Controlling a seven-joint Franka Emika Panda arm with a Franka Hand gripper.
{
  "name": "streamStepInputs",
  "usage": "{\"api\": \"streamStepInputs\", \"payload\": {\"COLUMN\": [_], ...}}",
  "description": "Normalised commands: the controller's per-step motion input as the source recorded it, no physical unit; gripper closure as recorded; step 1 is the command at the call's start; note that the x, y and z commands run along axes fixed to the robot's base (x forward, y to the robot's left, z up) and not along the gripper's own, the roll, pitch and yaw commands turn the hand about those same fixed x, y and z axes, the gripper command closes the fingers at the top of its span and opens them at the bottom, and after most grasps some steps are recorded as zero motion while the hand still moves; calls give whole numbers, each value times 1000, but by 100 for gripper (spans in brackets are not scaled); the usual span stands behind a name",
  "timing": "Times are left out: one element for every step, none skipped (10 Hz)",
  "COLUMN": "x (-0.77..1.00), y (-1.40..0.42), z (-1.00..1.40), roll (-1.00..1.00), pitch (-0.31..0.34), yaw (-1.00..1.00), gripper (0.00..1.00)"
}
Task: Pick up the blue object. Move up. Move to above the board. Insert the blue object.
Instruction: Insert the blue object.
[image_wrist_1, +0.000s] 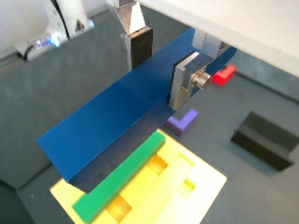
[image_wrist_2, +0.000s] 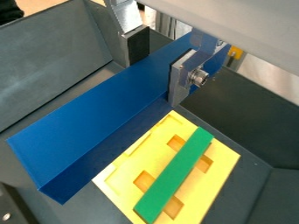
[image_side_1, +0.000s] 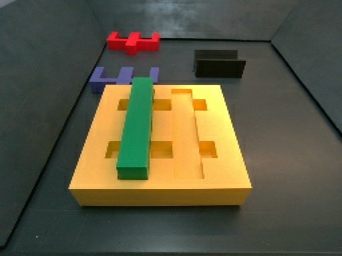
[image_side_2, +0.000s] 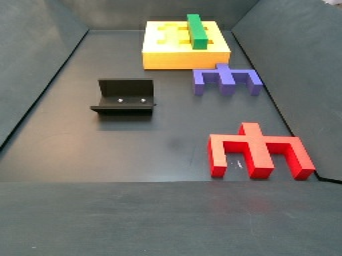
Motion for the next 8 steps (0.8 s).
{"api": "streamStepInputs", "payload": {"x": [220,191,186,191,200,197,200,180], "y": [-251,-214,-220,-117,-69,-77,-57,-23], "z": [-940,-977,-971,-920,-923,-911,-906,-880], "roll": [-14,0,11,-31,-47,-53,-59,-77], "pitch": [-171,-150,-144,-161,-141,-143,-143,-139], "yaw": [0,0,0,0,29,23,29,34], "gripper": [100,100,100,100,100,100,100,100]}}
